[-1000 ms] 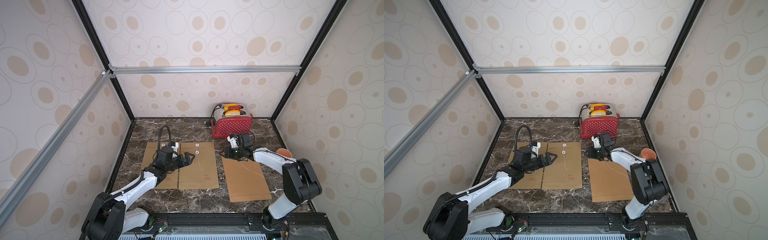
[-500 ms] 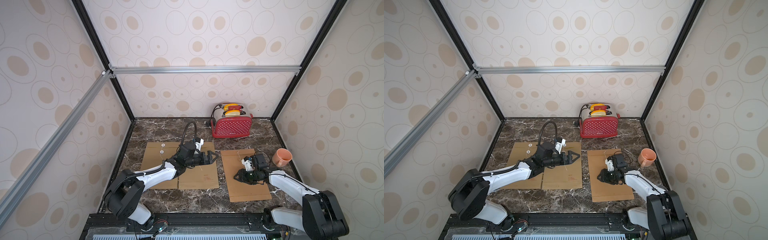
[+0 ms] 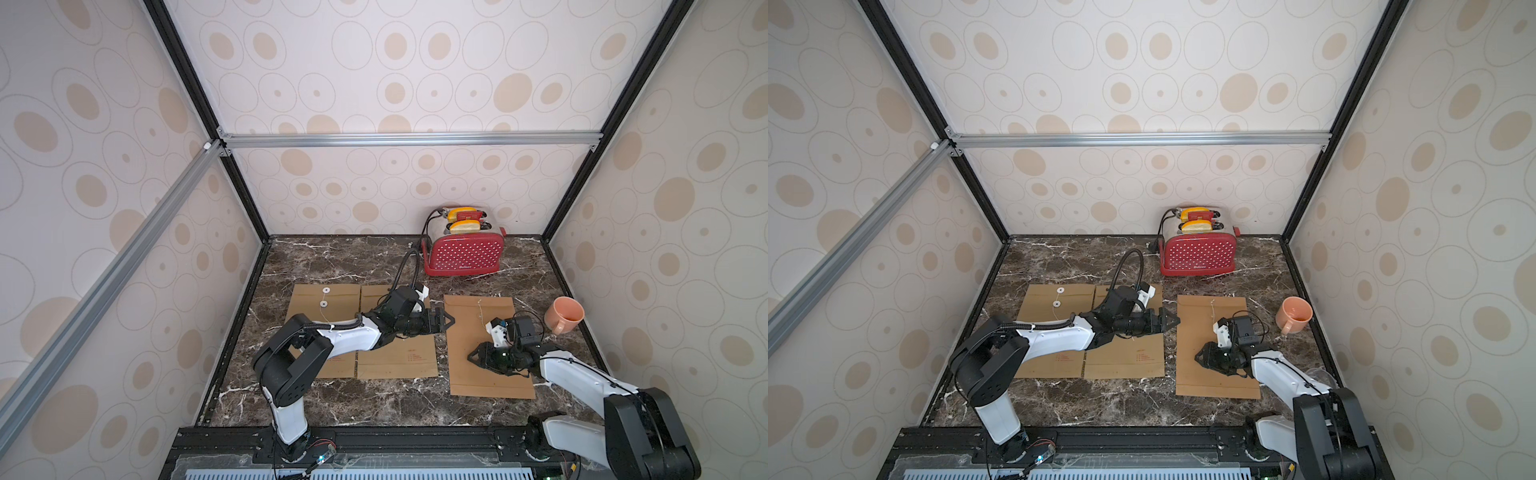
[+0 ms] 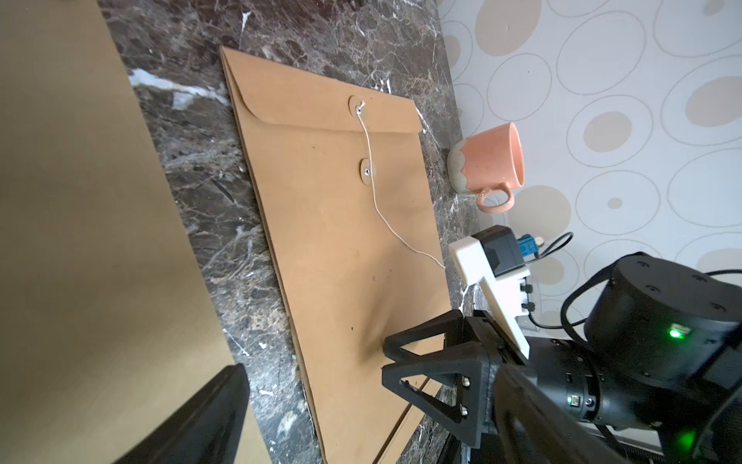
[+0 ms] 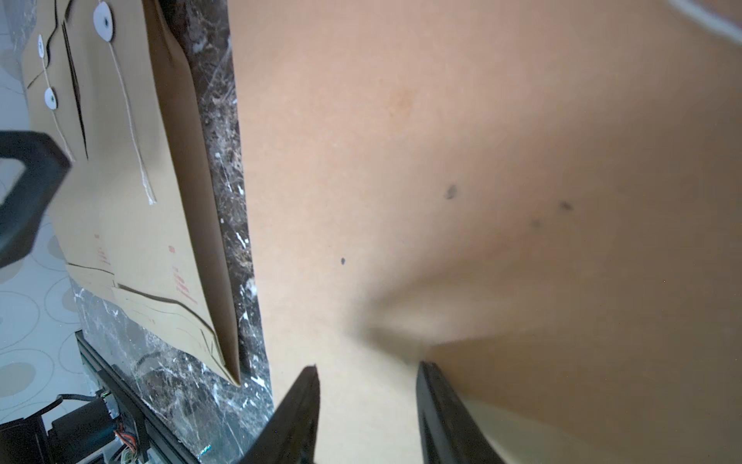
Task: Close the mouth of the file bag
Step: Pick up the file bag from the center of the board.
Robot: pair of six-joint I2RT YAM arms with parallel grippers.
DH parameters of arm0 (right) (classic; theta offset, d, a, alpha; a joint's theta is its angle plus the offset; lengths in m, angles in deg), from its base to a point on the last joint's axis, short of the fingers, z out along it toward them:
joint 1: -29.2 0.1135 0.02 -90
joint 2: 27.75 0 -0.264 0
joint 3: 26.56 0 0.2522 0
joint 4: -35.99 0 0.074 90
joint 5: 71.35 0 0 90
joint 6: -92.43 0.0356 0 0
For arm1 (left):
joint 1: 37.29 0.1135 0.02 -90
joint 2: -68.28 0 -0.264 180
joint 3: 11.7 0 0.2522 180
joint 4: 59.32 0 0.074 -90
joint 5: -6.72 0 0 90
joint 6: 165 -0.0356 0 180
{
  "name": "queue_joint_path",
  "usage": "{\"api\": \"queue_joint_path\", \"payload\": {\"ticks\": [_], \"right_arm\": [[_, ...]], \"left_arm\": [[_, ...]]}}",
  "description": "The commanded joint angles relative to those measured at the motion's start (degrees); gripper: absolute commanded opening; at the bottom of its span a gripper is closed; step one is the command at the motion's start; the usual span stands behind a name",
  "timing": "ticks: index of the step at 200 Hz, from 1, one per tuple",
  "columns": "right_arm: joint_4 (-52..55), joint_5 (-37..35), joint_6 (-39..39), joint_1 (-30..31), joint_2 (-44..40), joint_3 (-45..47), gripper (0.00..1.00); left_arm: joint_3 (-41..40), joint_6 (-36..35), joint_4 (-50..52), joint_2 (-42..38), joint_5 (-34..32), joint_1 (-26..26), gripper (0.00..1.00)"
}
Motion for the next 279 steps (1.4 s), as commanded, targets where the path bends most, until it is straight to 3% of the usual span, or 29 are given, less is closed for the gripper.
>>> {"api": "queue_joint_path", "payload": {"ticks": [1,27,69,123,170,279], "right_arm": [[2.32,-2.61,-2.5,-0.38,3.67,-0.85,0.43],[4.11,0.52,-2.72,-3.7,3.44,-2.37,0.43],[8.4,-5.53,-3.4,-5.26,-2.99,-1.91,0.44],[7.74,-3.48,-6.41,-12.8,2.42,-4.03,0.44],[4.76,-0.32,-6.54,-13.56,7.13,-4.27,0.43],[3.6,1.71,-7.98,-14.16,7.43,-3.1,0.4]], "left_arm": [[2.52,1.71,-1.17,1.61,0.49,-0.88,0.95],[2.97,3.06,-2.69,2.74,0.84,-0.93,0.92],[5.29,4.2,-3.77,5.23,1.97,-1.05,0.83],[7.66,4.94,-2.67,8.47,0.67,-2.16,0.82],[11.29,2.83,1.25,13.01,-0.63,-2.56,0.87],[11.37,7.96,-9.43,19.82,1.45,-2.6,0.78]]}}
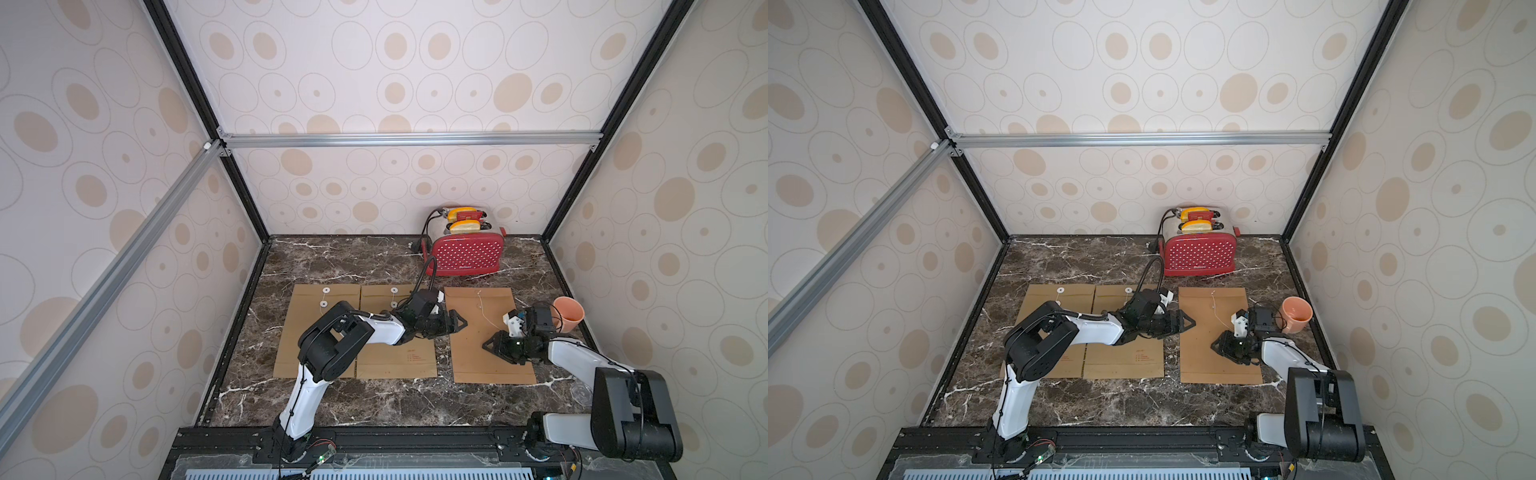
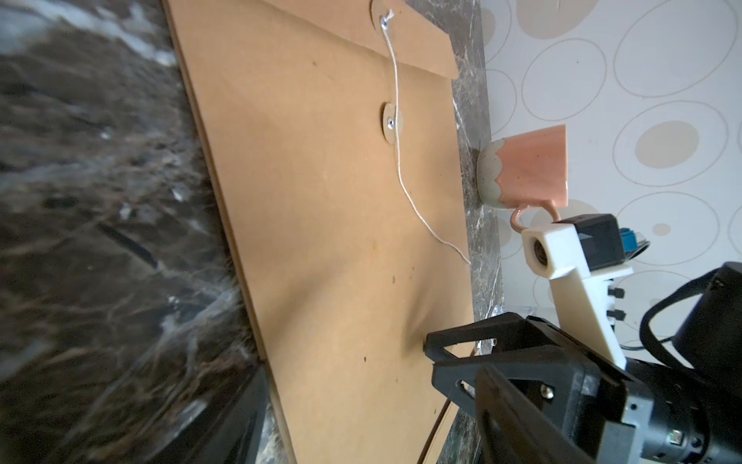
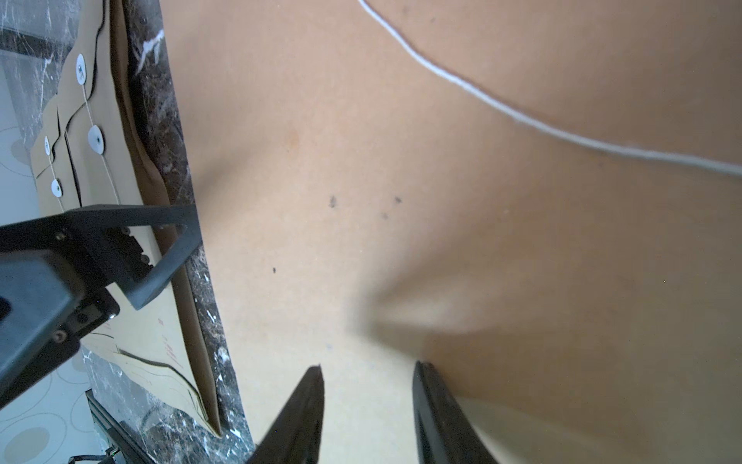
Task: Close the mouth of the file bag
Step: Pick up the file bag from the center of the board.
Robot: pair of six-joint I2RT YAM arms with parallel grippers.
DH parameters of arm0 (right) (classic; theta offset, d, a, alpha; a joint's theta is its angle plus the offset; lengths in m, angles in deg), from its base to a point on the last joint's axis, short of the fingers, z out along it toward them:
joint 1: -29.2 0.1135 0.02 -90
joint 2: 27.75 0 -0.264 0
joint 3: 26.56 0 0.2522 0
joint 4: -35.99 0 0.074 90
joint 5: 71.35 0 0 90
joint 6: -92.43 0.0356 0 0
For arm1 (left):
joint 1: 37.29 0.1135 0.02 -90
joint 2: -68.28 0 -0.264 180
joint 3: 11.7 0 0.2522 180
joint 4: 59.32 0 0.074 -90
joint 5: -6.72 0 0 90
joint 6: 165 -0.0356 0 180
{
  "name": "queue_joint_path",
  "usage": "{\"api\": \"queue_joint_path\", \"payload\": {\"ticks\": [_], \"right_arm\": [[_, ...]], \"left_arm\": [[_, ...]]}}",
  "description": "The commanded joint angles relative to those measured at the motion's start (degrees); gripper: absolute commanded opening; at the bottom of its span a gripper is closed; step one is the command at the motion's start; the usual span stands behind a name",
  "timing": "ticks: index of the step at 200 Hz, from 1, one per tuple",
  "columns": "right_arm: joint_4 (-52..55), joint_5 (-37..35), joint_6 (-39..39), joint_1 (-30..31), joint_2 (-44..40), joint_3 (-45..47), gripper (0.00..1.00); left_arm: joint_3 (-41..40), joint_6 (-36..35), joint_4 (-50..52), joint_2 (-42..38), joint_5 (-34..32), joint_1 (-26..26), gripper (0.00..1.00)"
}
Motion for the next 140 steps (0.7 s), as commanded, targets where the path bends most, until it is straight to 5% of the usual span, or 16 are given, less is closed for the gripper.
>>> {"api": "queue_joint_path", "payload": {"ticks": [1,104,140], "right_arm": [[1.8,-0.63,-1.15,-0.32,1.25,1.64,0.4],[1.21,0.16,-1.39,-0.31,1.49,1.77,0.4],[1.19,0.43,-1.42,-0.31,1.4,1.78,0.39]], "left_arm": [[-0.13,2.43,-2.95,1.91,0.35,-0.53,0.78],[-1.45,5.3,-6.89,3.81,0.7,-1.01,0.43],[-0.9,5.11,-6.98,4.66,1.06,-1.11,0.2]]}}
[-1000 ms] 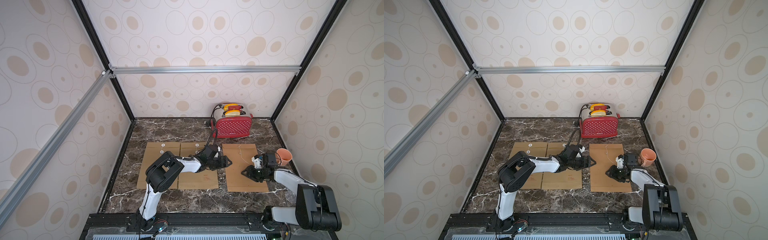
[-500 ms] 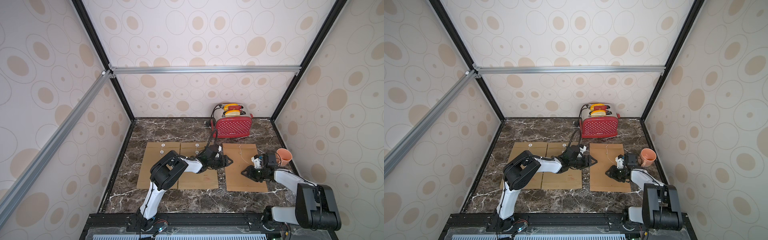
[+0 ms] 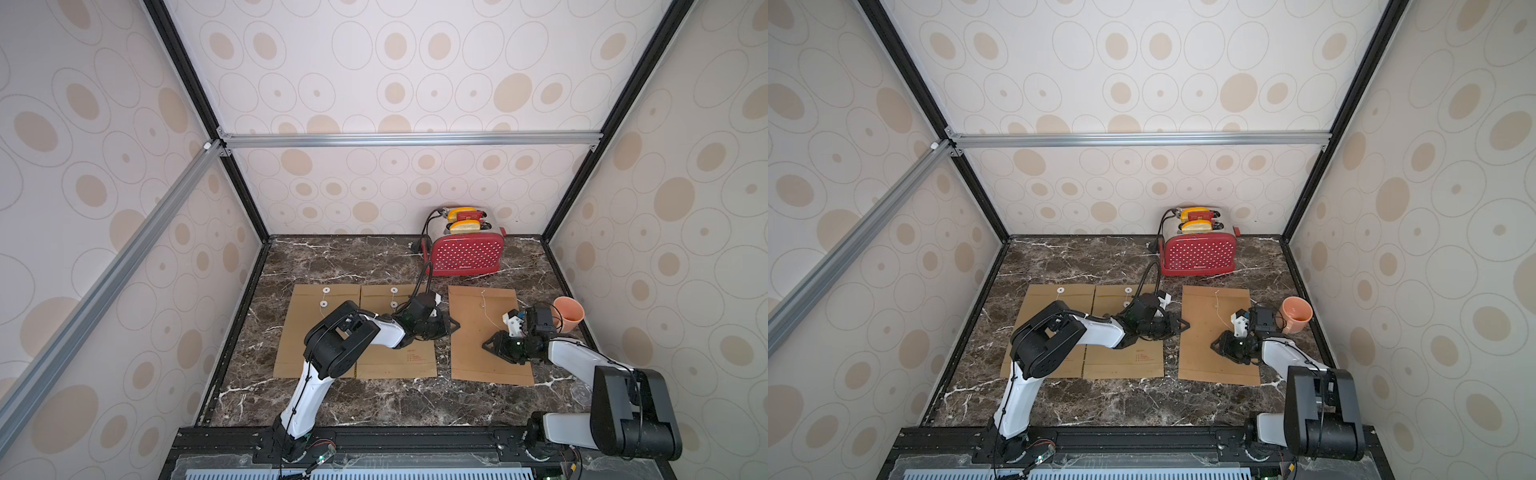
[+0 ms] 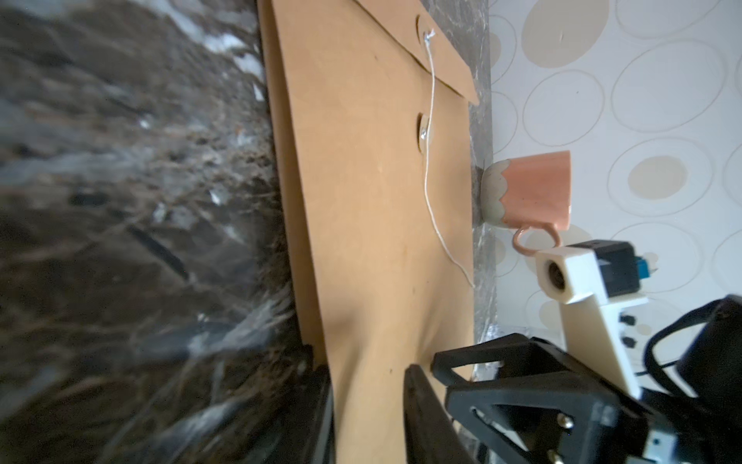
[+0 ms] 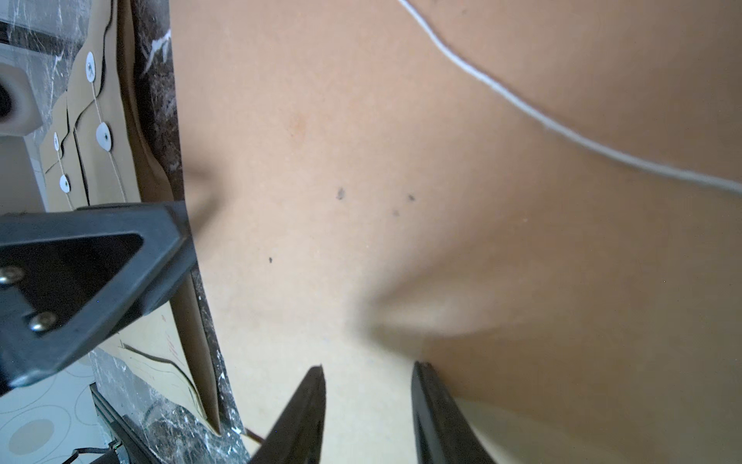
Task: Close the mouth of the file bag
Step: Pick up the file bag from the center of the board.
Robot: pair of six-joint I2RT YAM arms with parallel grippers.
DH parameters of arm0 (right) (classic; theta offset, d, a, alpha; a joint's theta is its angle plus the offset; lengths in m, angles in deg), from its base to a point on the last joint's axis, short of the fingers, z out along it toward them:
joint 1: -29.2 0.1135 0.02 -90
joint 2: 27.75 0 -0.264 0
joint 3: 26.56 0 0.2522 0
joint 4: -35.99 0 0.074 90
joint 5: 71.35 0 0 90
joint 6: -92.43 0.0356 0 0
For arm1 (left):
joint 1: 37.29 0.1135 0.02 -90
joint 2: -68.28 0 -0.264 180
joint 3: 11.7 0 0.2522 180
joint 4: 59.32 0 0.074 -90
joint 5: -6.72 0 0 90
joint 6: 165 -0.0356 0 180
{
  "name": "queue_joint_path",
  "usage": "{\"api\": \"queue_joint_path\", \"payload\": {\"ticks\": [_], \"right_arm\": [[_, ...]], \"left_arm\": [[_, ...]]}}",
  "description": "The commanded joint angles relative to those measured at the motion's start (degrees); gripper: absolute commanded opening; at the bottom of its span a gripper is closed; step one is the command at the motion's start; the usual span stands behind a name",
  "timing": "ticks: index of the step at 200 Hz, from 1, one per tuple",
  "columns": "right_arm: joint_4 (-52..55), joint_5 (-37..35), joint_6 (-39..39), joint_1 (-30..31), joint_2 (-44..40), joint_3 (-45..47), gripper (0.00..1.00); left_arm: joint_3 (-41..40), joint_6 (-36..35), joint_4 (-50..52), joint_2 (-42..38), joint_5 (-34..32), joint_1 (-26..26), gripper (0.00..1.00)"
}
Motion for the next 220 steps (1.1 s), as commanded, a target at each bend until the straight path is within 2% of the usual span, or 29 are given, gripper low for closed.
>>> {"api": "queue_joint_path", "payload": {"ticks": [1,10,21,35,51,111,138,162,195,220], "right_arm": [[1.95,-0.8,-0.78,0.01,0.94,1.58,0.39],[1.91,-0.79,-0.81,-0.04,0.83,1.74,0.39],[1.95,-0.72,-0.77,-0.05,0.77,1.63,0.39],[1.93,-0.47,-0.73,-0.07,0.56,1.62,0.39],[2.34,-0.26,-0.73,-0.01,-0.12,1.54,0.39],[8.19,0.02,-1.11,-1.24,-11.23,-1.49,0.4],[17.18,1.64,-4.58,-4.42,-16.5,-8.83,0.41],[21.82,2.54,-4.67,-6.55,-20.54,-14.71,0.43],[20.15,4.6,-1.59,-7.02,-24.85,-19.95,0.44],[18.55,6.89,-1.25,-7.01,-25.43,-24.53,0.46]], "left_arm": [[0.67,0.34,-0.9,1.6,2.02,-1.21,0.2],[0.84,0.24,-0.85,1.82,2.17,-1.22,0.2],[1.28,0.16,-0.71,2.16,2.54,-1.26,0.1],[1.57,0.09,-0.83,2.52,2.89,-1.21,0.08],[1.79,-0.23,-0.94,2.46,3.21,-1.23,0.0],[0.28,-3.1,-1.71,-5.0,2.75,-1.22,0.0],[-1.33,-5.87,-0.94,-11.1,2.0,-1.25,0.0],[-3.52,-8.54,1.27,-17.34,0.62,-1.13,0.0],[-6.01,-11.88,4.86,-25.88,-0.19,-0.5,0.0],[-7.9,-13.4,8.07,-32.24,-0.02,1.86,0.0]]}}
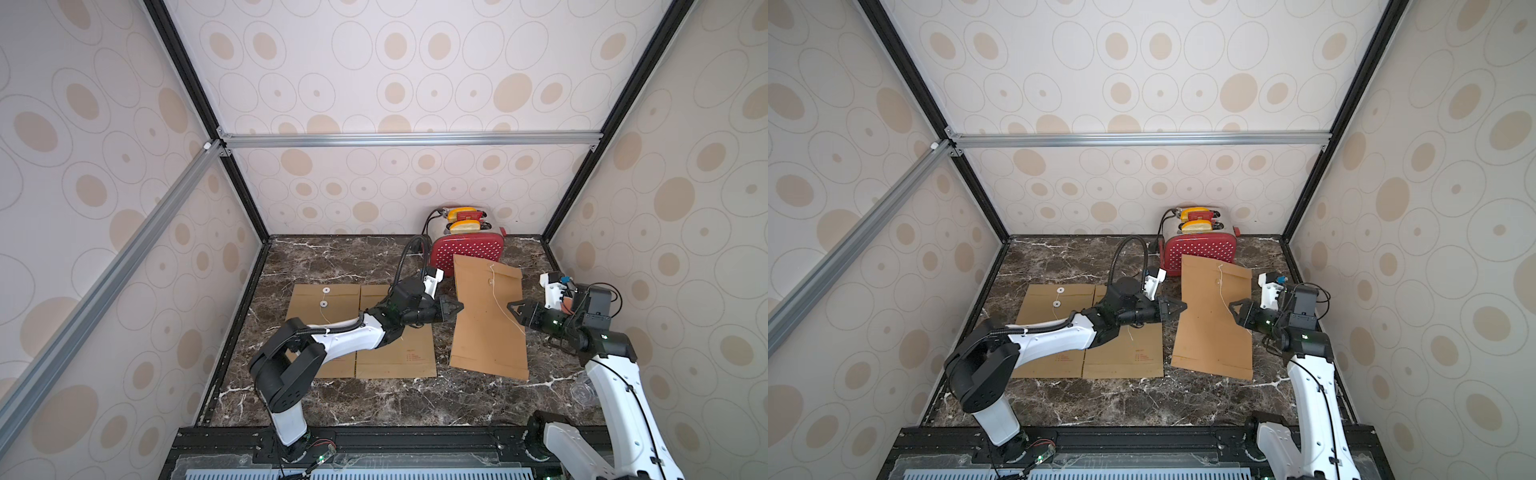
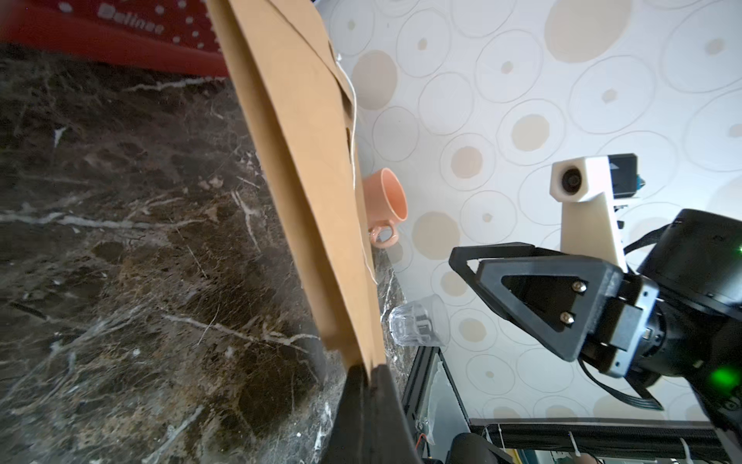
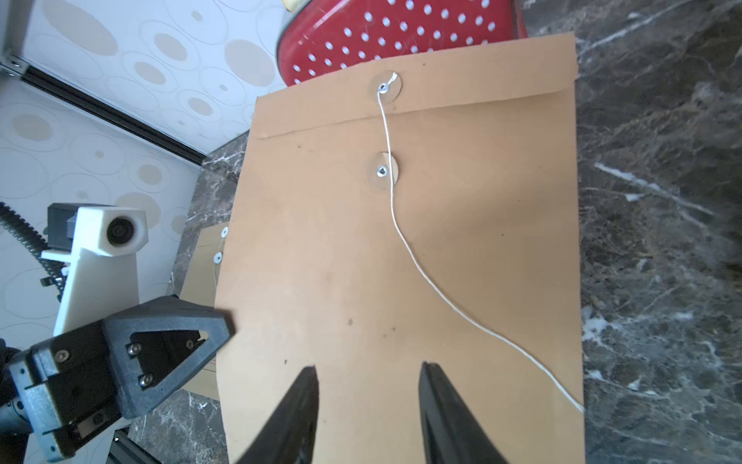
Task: Close the mouth of the file bag
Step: Pick up the file bag from the center of the board.
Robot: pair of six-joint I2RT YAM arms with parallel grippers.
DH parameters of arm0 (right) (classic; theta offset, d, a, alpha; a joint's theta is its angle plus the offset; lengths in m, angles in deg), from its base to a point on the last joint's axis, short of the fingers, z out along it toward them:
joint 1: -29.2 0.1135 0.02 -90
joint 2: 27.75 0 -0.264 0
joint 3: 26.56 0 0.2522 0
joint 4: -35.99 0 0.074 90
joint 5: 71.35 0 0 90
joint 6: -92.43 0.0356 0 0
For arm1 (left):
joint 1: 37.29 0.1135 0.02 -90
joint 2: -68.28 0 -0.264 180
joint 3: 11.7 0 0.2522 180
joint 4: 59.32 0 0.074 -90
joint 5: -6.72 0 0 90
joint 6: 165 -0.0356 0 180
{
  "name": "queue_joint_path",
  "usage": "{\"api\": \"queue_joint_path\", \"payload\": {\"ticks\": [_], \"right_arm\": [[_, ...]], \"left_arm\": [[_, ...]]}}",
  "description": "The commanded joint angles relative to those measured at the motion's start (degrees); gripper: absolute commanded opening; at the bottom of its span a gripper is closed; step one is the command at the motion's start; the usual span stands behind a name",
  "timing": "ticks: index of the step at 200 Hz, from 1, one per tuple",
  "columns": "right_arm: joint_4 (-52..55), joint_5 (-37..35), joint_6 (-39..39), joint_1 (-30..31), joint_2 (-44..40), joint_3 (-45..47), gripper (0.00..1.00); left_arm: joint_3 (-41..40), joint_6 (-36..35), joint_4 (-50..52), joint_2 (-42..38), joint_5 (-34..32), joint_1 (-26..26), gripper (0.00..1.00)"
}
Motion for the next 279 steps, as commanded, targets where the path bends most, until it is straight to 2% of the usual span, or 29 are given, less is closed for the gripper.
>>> {"api": "queue_joint_path", "payload": {"ticks": [1,26,54,70,85,99,113,130,143,211,251,263,279], "right_arm": [[0.4,3.1,0.71,-0.24,-0.51,-3.86,0.46],[-0.85,4.04,0.25,-0.24,-0.42,-7.5,0.47],[-6.98,5.05,1.42,-0.26,-1.24,-8.28,0.48],[-10.17,6.38,2.49,-0.31,-0.69,-9.1,0.49],[-12.79,9.64,3.0,-0.33,1.34,-10.12,0.51],[-16.39,14.19,4.12,-0.33,4.06,-10.78,0.51],[-22.64,19.65,7.33,-0.35,7.21,-10.6,0.52],[-31.88,24.85,14.11,-0.35,11.09,-10.42,0.53],[-34.76,27.11,17.37,-0.33,13.57,-11.4,0.54],[-40.57,31.33,21.3,-0.15,17.27,-11.54,0.55],[-57.03,33.91,34.7,0.36,18.71,-7.31,0.49],[-55.67,33.27,33.97,0.92,18.46,-7.2,0.46],[-47.81,32.39,28.27,2.51,18.55,-8.63,0.46]], "left_arm": [[-1.86,-3.64,3.66,-5.41,-0.34,1.93,0.0],[-4.71,-4.33,5.25,-11.95,1.46,6.29,0.0],[-4.46,-9.24,14.49,-18.95,2.41,10.25,0.0],[-4.82,-8.77,14.03,-21.47,7.39,12.89,0.0],[-6.67,-6.25,8.52,-23.59,13.33,15.34,0.0],[-8.15,-2.66,3.82,-25.28,18.43,17.58,0.0],[-8.89,-2.41,3.19,-27.15,21.29,18.89,0.0],[-9.8,-2.99,3.01,-29.15,22.94,19.65,0.0],[-10.55,-2.45,1.79,-30.13,23.56,19.95,0.0],[-10.02,-2.33,0.75,-32.33,24.4,19.92,0.0],[-10.35,-2.43,0.9,-32.05,24.24,19.98,0.0],[-10.45,-2.2,0.51,-31.84,24.32,19.93,0.0],[-10.52,-1.87,-0.02,-31.86,24.17,19.96,0.0]]}}
